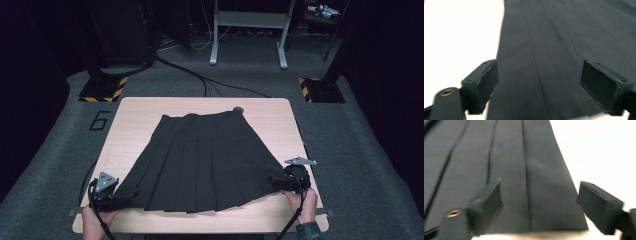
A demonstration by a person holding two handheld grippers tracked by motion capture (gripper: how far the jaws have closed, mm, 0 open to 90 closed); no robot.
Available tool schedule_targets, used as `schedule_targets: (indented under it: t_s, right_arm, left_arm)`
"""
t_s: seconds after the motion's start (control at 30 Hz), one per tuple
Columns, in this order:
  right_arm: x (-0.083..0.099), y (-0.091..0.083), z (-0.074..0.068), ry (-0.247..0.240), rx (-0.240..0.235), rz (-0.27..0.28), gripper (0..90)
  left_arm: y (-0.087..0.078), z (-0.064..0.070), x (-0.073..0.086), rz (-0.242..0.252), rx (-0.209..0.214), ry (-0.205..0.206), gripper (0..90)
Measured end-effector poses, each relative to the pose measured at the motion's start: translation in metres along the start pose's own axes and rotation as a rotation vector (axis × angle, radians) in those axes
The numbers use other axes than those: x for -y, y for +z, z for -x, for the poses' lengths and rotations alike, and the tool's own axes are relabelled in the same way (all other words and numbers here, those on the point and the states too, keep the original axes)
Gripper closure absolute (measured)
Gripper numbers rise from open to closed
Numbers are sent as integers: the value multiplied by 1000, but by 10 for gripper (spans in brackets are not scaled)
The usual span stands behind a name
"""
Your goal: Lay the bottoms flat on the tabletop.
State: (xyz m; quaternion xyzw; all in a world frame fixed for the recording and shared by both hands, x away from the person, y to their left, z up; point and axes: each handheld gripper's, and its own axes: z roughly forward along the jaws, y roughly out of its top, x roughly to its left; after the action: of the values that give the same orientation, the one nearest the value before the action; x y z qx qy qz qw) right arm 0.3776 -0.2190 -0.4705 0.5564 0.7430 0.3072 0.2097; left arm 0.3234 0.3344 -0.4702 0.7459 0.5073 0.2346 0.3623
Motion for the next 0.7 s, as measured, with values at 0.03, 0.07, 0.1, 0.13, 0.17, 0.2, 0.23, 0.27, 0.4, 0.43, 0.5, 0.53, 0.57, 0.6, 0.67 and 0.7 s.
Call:
schedule_targets:
  t_s: [0.03,0.07,0.1,0.13,0.17,0.2,0.23,0.27,0.4,0.43,0.5,0.53,0.57,0.6,0.67,0.7]
  right_arm:
    - [-4,2,-3,-3,-9,4,132]
    - [-8,4,-5,-17,-14,8,108]
    - [-11,8,-9,-19,-19,7,78]
    - [-14,12,-13,-24,-21,-4,48]
    - [-16,17,-17,-35,-28,-8,23]
    - [-18,22,-20,-50,-36,-7,8]
    - [-19,27,-24,-59,-36,-18,0]
    - [-20,33,-27,-79,-43,-27,0]
    - [-17,53,-36,-104,-48,-95,0]
    - [-16,58,-38,-110,-44,-115,0]
    - [-10,65,-38,-122,-21,-150,0]
    - [-7,66,-37,-103,-32,-155,0]
    - [-6,66,-34,-75,-47,-149,0]
    - [-4,66,-33,-58,-55,-150,0]
    - [-1,66,-30,-68,-57,-127,0]
    - [0,65,-31,-52,-53,-131,0]
  left_arm:
    - [6,-2,-5,-13,-1,-5,91]
    - [13,-3,-9,-26,-9,-6,65]
    - [20,-4,-12,-53,-13,1,54]
    - [27,-6,-13,-76,-15,1,40]
    - [35,-7,-13,-95,-14,0,35]
    - [41,-7,-12,-119,-12,-2,27]
    - [46,-8,-10,-139,-7,-5,14]
    - [52,-7,-8,-155,-4,-12,8]
    - [64,-3,2,-206,5,-16,0]
    - [67,-2,5,-204,3,-17,0]
    - [69,-1,8,-218,-6,-10,0]
    - [70,-1,8,-207,-11,-10,0]
    - [70,0,8,-219,-16,-3,0]
    - [70,1,8,-221,-23,0,0]
    - [72,1,7,-214,-25,5,0]
    - [73,1,7,-208,-25,5,0]
